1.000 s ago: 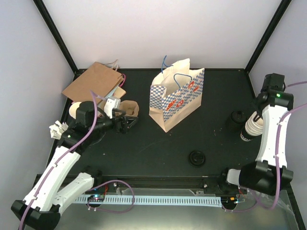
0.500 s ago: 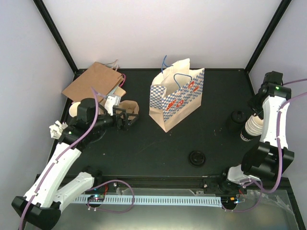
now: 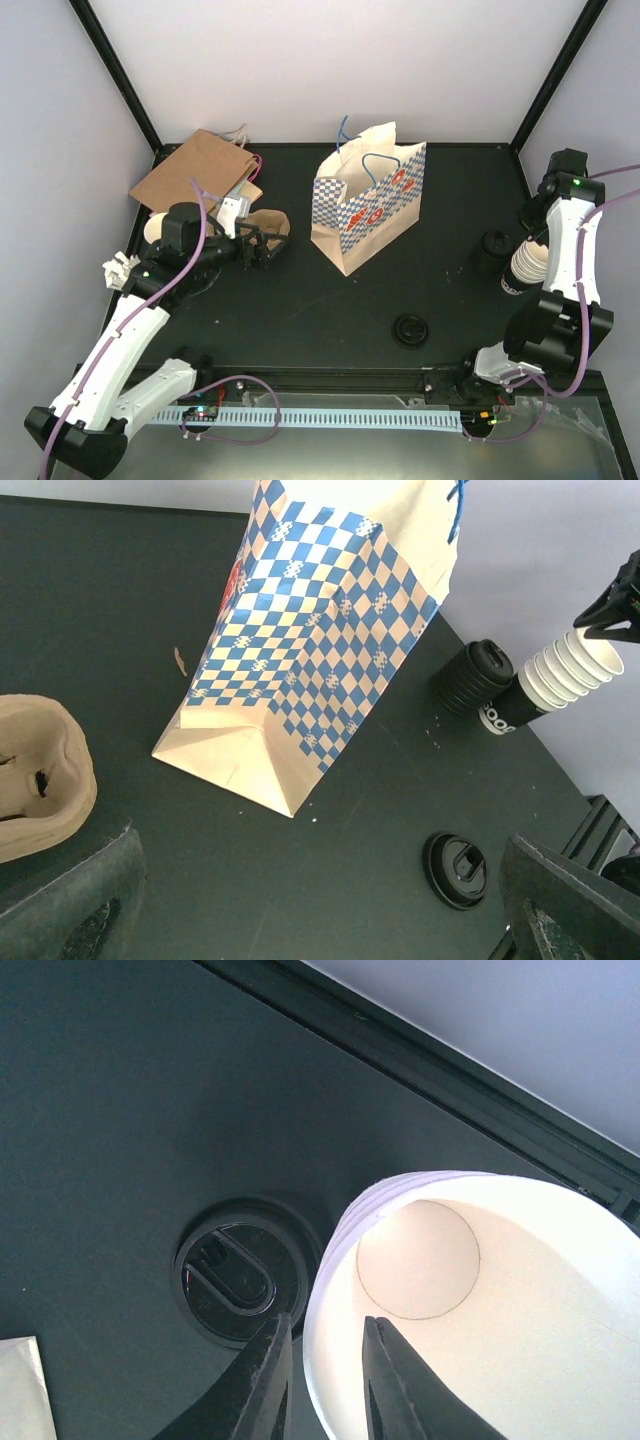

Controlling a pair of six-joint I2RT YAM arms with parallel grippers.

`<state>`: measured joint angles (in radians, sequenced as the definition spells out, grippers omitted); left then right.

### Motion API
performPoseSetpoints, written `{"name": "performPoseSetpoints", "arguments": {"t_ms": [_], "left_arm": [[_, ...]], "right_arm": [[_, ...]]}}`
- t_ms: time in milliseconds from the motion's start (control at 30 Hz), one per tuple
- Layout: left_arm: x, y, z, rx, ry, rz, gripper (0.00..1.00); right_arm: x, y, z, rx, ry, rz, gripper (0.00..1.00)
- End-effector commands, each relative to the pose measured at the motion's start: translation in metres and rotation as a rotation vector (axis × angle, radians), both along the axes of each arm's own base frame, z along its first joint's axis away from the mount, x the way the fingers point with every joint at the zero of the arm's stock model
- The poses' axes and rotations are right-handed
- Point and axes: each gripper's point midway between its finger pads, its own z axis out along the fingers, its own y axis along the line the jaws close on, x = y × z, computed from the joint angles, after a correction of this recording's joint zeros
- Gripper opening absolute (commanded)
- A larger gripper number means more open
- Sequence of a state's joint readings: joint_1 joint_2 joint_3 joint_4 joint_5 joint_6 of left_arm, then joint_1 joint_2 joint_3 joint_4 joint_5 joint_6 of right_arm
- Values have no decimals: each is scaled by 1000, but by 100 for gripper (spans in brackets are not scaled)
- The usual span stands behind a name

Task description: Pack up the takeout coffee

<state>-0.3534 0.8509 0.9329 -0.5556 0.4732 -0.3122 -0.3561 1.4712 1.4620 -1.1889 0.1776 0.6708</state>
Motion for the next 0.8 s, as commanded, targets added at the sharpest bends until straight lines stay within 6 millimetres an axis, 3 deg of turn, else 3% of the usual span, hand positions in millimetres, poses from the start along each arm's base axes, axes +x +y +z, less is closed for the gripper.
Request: {"name": "performPoseSetpoints", "arguments": {"t_ms": [0,567,767], "left_arm": [[1,4,17,13,-51,11,99],[-5,8,15,36,-69,9,99],[-6,9,16,39,-73,10,99]], "right_arm": [[-2,-6,9,-23,-20,-26,22],[-5,-5,-1,-20,-9,-29,22],[-12,-9,15,-58,-19,-53,1]]}}
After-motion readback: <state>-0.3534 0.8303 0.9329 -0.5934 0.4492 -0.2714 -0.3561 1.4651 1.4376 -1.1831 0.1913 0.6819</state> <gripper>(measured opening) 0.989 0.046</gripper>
